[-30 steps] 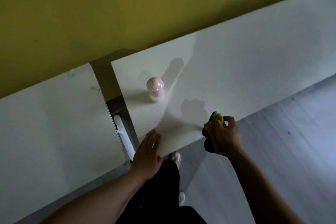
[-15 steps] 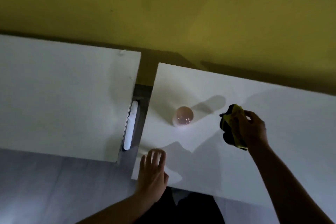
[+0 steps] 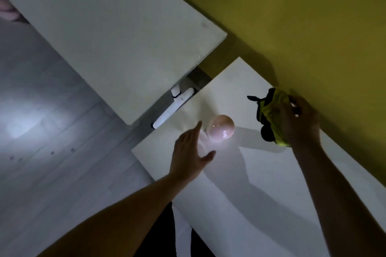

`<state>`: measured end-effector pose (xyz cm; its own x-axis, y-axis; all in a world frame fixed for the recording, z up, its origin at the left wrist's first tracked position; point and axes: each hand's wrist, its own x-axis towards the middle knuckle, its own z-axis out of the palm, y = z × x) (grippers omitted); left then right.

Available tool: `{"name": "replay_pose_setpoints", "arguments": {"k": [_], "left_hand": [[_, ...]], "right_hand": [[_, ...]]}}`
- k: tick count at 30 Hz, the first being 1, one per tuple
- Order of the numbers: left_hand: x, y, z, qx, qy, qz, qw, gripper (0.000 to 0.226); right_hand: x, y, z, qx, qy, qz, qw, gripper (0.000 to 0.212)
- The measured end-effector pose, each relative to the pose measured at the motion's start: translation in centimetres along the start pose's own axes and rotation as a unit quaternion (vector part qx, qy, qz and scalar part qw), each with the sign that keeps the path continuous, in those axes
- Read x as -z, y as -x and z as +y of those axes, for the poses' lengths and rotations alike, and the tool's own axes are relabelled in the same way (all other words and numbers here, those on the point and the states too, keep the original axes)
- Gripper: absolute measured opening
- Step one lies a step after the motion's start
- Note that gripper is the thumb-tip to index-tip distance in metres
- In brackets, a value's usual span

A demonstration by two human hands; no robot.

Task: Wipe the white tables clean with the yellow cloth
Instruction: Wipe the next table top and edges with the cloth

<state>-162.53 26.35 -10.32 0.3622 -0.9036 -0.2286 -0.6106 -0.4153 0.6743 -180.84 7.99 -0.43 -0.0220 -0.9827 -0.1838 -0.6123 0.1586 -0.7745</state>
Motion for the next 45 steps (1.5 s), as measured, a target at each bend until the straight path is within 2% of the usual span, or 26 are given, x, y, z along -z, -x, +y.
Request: {"name": "replay_pose_setpoints", "arguments": {"k": [2, 5, 11, 14, 16, 18, 21, 23, 25, 27, 30, 32, 33, 36, 39, 43, 44, 45], "left_hand": [[-1.2, -1.4, 2.2, 0.018, 0.038, 0.044, 0.998, 0.096], [-2.6, -2.9, 4.3, 0.034, 0.054, 0.095, 0.993, 0.081], [-5.5, -3.8, 6.7, 0.007, 0.054, 0.101, 0.993, 0.073], [-5.9, -3.6, 6.4, -0.011, 0.049, 0.087, 0.995, 0.082], [-5.3, -2.4, 4.6, -0.007, 0.029, 0.057, 0.998, 0.092], [-4.0, -0.1, 1.7, 0.016, -0.009, 0.058, 0.998, 0.085], [-2.1, 5.2, -4.0, 0.051, -0.076, 0.135, 0.987, 0.065], [-1.9, 8.8, -7.3, 0.066, -0.12, 0.163, 0.977, 0.062], [-2.4, 11.3, -9.4, 0.048, -0.169, 0.141, 0.974, 0.062], [-3.3, 12.2, -10.0, 0.03, -0.187, 0.133, 0.973, 0.06], [-4.3, 11.3, -9.2, 0.059, -0.158, 0.151, 0.974, 0.06], [-4.9, 10.7, -8.8, 0.073, -0.162, 0.161, 0.971, 0.06], [-5.2, 10.5, -8.8, 0.075, -0.168, 0.163, 0.969, 0.06], [-5.6, 10.4, -9.3, 0.073, -0.175, 0.165, 0.968, 0.06], [-5.7, 10.3, -9.8, 0.073, -0.184, 0.17, 0.965, 0.059], [-6.0, 10.5, -10.0, 0.067, -0.186, 0.187, 0.962, 0.06], [-6.0, 10.5, -10.1, 0.069, -0.185, 0.188, 0.962, 0.06], [-6.1, 10.5, -10.1, 0.07, -0.184, 0.188, 0.962, 0.06]], "right_hand": [[0.2, 1.6, 2.2, -0.008, -0.004, 0.002, 1.0, 0.032], [1.0, 5.1, 6.4, -0.016, 0.022, 0.003, 1.0, 0.032], [2.3, 12.1, 13.8, -0.055, 0.091, -0.059, 0.993, 0.047], [1.6, 14.6, 15.2, -0.094, 0.082, -0.113, 0.986, 0.034], [0.7, 15.8, 14.5, -0.083, 0.064, -0.136, 0.985, 0.029], [-1.0, 16.5, 12.2, -0.054, 0.054, -0.166, 0.983, 0.032], [-4.4, 16.6, 7.4, 0.034, 0.02, -0.233, 0.972, 0.036], [-7.6, 16.1, 3.9, 0.109, -0.002, -0.28, 0.954, 0.038], [-11.6, 15.0, 0.6, 0.231, 0.029, -0.321, 0.918, 0.049], [-16.2, 13.1, -2.5, 0.389, 0.096, -0.339, 0.851, 0.054], [-22.8, 10.5, -5.4, 0.543, 0.232, -0.404, 0.699, 0.051], [-26.4, 10.0, -5.3, 0.594, 0.344, -0.434, 0.584, 0.049], [-27.8, 10.0, -4.9, 0.601, 0.376, -0.448, 0.545, 0.048], [-30.3, 10.1, -4.3, 0.594, 0.372, -0.492, 0.516, 0.048], [-30.9, 9.4, -3.9, 0.639, 0.366, -0.483, 0.474, 0.049], [-28.5, 4.8, -4.1, 0.682, 0.473, -0.434, 0.349, 0.056], [-27.7, 2.9, -4.3, 0.685, 0.49, -0.419, 0.339, 0.055], [-26.8, 0.9, -4.3, 0.683, 0.494, -0.409, 0.348, 0.053]]}}
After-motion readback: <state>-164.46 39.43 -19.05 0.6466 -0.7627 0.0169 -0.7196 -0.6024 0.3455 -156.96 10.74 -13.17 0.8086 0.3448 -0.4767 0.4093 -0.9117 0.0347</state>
